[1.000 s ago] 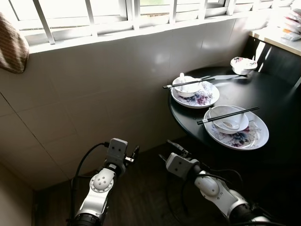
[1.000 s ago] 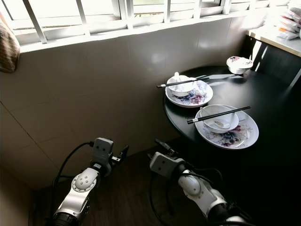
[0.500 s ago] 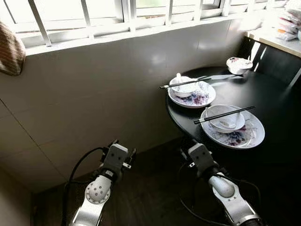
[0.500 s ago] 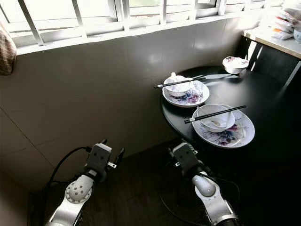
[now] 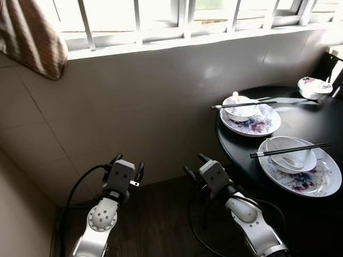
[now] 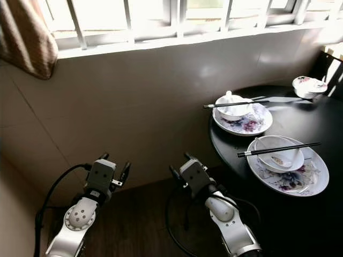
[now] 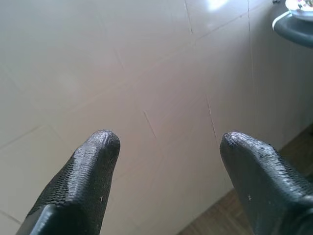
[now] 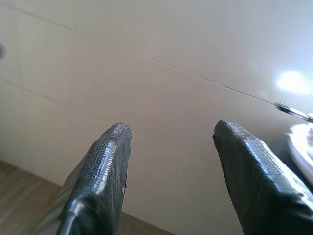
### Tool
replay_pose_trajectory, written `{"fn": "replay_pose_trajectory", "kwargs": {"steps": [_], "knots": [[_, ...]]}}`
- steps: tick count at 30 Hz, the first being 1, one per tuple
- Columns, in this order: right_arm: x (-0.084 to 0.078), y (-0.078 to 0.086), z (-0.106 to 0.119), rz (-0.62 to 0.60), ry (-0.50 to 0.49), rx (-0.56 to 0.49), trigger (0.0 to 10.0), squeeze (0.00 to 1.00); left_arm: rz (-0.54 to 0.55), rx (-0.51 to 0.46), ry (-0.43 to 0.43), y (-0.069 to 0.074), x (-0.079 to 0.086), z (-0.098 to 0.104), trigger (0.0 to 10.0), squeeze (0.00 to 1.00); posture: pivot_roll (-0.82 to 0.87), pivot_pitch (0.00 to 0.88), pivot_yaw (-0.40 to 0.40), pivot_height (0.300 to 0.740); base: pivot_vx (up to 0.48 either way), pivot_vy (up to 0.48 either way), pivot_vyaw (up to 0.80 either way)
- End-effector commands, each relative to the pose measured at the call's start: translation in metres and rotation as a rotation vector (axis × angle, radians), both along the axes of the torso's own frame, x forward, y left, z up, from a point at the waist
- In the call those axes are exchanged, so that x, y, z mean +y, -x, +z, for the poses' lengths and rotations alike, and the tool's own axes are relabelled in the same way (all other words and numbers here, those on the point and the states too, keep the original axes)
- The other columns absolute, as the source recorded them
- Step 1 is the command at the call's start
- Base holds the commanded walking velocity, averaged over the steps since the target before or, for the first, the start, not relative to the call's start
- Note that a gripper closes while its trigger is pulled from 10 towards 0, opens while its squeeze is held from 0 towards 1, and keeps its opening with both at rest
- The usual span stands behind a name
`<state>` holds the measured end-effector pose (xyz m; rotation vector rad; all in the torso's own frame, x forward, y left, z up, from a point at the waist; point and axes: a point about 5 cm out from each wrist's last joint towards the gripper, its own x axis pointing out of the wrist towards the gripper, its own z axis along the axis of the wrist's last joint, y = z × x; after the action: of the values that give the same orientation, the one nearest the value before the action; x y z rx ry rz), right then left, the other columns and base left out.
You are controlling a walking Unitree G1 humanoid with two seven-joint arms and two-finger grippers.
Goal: Kitchen organization
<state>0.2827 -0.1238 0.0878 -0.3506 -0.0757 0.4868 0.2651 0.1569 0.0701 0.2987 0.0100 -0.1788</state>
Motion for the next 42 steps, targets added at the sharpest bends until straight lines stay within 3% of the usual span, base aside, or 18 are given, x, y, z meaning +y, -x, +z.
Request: {"fn": "replay_pose_trajectory", "kwargs": {"steps": [1, 10, 15, 26, 30, 42], "knots": [[-0.016, -0.003, 0.001, -0.062, 0.009, 0.001, 10.0, 0.00, -0.031, -0.018, 0.018, 0.000, -0.010, 0.005, 10.0, 0.00, 0.03, 0.000, 0.040, 0.740, 0.401, 0.000, 0.00], [-0.010, -0.001, 0.001, -0.028, 0.108, -0.041, 10.0, 0.00, -0.074, 0.037, -0.023, 0.000, -0.020, -0.003, 10.0, 0.00, 0.03, 0.000, 0.038, 0.740, 0.205, 0.000, 0.00], [-0.005, 0.001, -0.001, 0.038, 0.275, -0.116, 10.0, 0.00, -0.077, 0.069, -0.006, 0.001, -0.021, -0.009, 10.0, 0.00, 0.03, 0.000, 0.040, 0.740, 0.000, 0.000, 0.00], [0.000, 0.004, -0.001, 0.087, 0.295, -0.141, 10.0, 0.00, -0.053, 0.106, 0.085, -0.002, -0.017, -0.013, 10.0, 0.00, 0.02, 0.000, 0.039, 0.740, 0.000, 0.080, 0.00], [0.000, 0.004, 0.001, 0.086, 0.306, -0.157, 10.0, 0.00, -0.064, 0.104, 0.075, -0.003, -0.018, -0.013, 10.0, 0.00, 0.02, 0.000, 0.038, 0.740, 0.000, 0.435, 0.00], [-0.007, -0.002, -0.002, 0.010, 0.352, -0.150, 10.0, 0.00, -0.069, 0.110, 0.084, -0.004, -0.019, -0.014, 10.0, 0.00, 0.02, 0.000, 0.036, 0.740, 0.000, 0.000, 0.00]]}}
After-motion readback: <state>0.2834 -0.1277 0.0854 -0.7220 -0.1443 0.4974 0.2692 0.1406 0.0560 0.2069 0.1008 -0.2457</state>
